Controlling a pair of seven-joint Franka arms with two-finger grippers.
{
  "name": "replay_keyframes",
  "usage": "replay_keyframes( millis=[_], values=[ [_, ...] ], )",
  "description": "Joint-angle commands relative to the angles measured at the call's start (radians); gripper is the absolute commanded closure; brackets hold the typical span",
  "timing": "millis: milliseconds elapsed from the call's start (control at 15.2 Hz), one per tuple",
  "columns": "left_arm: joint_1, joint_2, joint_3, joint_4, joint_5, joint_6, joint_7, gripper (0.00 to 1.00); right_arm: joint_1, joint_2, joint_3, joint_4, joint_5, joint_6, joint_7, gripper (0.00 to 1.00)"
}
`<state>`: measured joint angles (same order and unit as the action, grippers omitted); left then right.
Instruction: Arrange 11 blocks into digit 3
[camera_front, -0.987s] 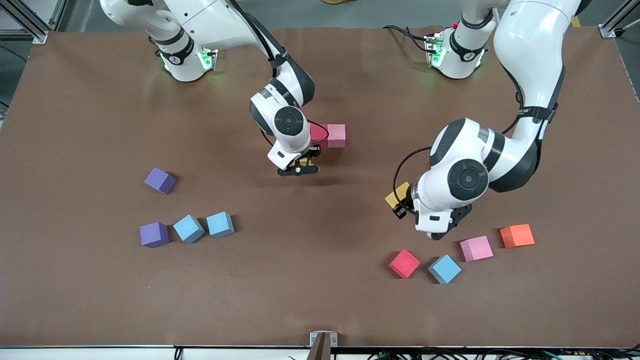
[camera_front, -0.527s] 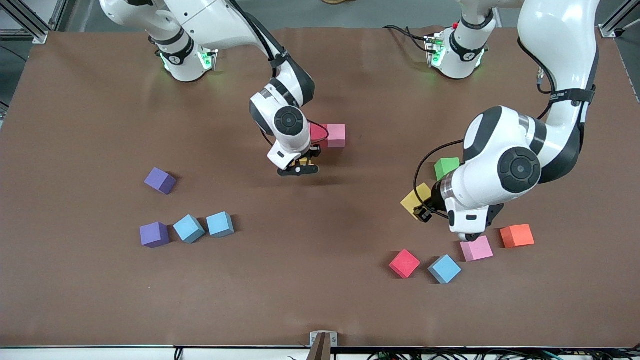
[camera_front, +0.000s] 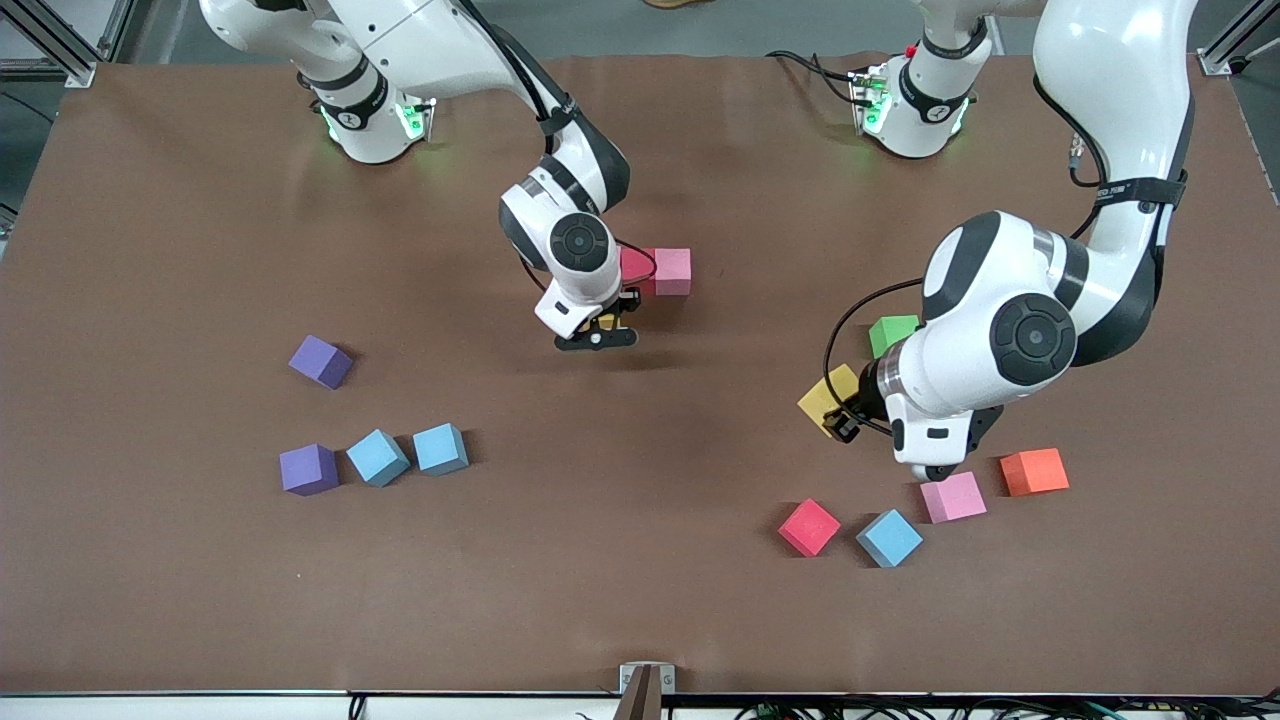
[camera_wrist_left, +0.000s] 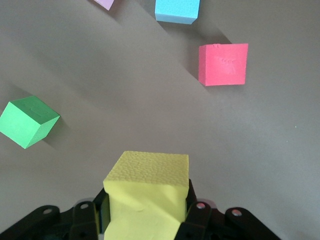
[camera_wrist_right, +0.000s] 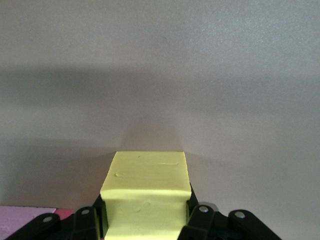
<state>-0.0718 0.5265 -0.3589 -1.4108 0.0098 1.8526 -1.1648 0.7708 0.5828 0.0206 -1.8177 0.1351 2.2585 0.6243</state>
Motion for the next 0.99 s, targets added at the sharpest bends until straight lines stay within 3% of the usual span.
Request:
replay_keyframes(
  millis=[0,527,724,922],
  values=[
    [0.004,-0.019,-0.002,-0.002,-0.013,-0.016,0.014,1.0,0.012,-0.02,-0.005,-0.037,-0.015,-0.008,0.014,0.66],
    [-0.003,-0.02,-0.009,0.0,-0.016,-0.015,0.011,1.0,0.013,-0.018,-0.007,-0.028,-0.017,-0.004,0.02,0.64],
    [0.0,-0.02,-0.02,0.0,-0.017,-0.016,0.01,1.0,0.01,-0.023,-0.014,-0.003,-0.017,-0.011,0.015,0.46],
    [0.004,-0.034,-0.018,0.0,-0.016,-0.018,0.011,1.0,0.012,-0.026,-0.031,0.023,-0.017,-0.037,0.014,0.17]
  ],
)
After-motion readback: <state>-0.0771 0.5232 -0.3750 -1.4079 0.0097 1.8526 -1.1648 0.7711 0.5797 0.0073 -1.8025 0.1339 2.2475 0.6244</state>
